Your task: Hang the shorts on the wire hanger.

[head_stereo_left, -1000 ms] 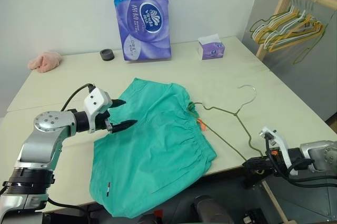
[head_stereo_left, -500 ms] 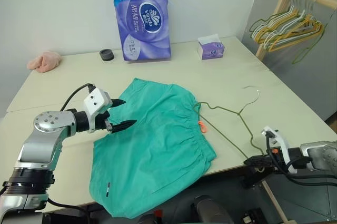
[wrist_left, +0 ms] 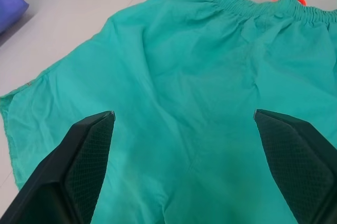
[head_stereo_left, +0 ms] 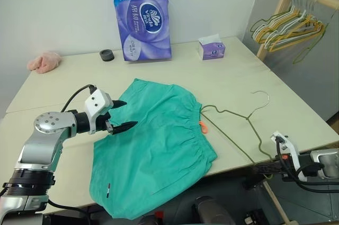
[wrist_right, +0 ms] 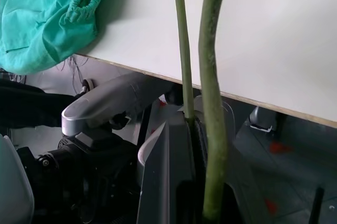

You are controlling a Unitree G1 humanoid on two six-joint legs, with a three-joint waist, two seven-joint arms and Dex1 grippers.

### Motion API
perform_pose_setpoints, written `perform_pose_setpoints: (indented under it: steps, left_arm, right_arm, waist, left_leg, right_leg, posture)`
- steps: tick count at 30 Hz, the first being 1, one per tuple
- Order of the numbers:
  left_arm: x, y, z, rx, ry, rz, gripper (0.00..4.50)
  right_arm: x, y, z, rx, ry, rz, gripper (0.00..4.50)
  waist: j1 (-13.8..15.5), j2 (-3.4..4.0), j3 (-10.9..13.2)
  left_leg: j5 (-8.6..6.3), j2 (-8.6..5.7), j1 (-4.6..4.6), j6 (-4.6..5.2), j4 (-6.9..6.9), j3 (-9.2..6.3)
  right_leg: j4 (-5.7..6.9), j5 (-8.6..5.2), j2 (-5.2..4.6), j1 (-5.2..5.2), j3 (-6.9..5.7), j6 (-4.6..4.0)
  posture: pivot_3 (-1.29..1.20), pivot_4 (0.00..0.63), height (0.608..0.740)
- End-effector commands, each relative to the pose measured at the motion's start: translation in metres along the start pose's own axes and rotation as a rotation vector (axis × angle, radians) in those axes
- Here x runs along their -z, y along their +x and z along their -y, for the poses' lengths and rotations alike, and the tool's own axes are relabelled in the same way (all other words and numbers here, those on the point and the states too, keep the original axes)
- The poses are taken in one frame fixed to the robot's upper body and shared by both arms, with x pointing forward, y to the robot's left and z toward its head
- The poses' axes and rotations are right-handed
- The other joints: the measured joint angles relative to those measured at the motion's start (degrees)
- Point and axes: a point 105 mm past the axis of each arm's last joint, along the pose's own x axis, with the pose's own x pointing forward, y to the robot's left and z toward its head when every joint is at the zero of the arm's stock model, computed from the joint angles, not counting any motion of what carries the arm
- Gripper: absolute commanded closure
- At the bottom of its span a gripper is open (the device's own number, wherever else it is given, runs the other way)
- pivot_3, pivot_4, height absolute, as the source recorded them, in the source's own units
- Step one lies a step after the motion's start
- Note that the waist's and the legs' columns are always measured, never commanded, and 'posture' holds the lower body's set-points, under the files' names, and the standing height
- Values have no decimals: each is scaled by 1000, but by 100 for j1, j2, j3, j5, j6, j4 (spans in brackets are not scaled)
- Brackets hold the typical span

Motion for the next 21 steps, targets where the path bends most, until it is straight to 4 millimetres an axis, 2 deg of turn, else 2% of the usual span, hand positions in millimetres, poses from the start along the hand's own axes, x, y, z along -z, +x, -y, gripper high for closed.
perform_pose_setpoints:
  steps: [1,13,15,21]
  left_arm:
    - [-10,-1,-3,-8,44,24,29]
    - [-9,1,-2,-11,42,28,29]
    - [-10,1,-2,-13,42,29,29]
    - [-8,1,0,-15,42,25,29]
  right_arm:
    - [-12,-3,-12,-39,-57,25,4500]
    - [-5,23,-12,-64,-25,-75,4500]
    - [-10,25,-14,-80,-8,-75,4500]
    - [-44,33,-23,-127,85,-37,4500]
  waist:
    - [1,0,0]
    - [-1,-1,0]
    - [-3,0,0]
    - [-12,1,-1]
  left_leg:
    - [0,0,0,0,1,1]
    - [0,0,0,0,0,0]
    - [0,0,0,0,1,0]
    - [0,0,0,0,0,-2]
  right_leg:
    - [0,0,0,0,1,0]
    - [0,0,0,-1,1,0]
    - [0,0,0,-1,1,0]
    - [5,1,0,-4,1,-1]
  posture:
    - [-319,48,740]
    - [-311,48,740]
    - [-307,50,740]
    - [-302,50,740]
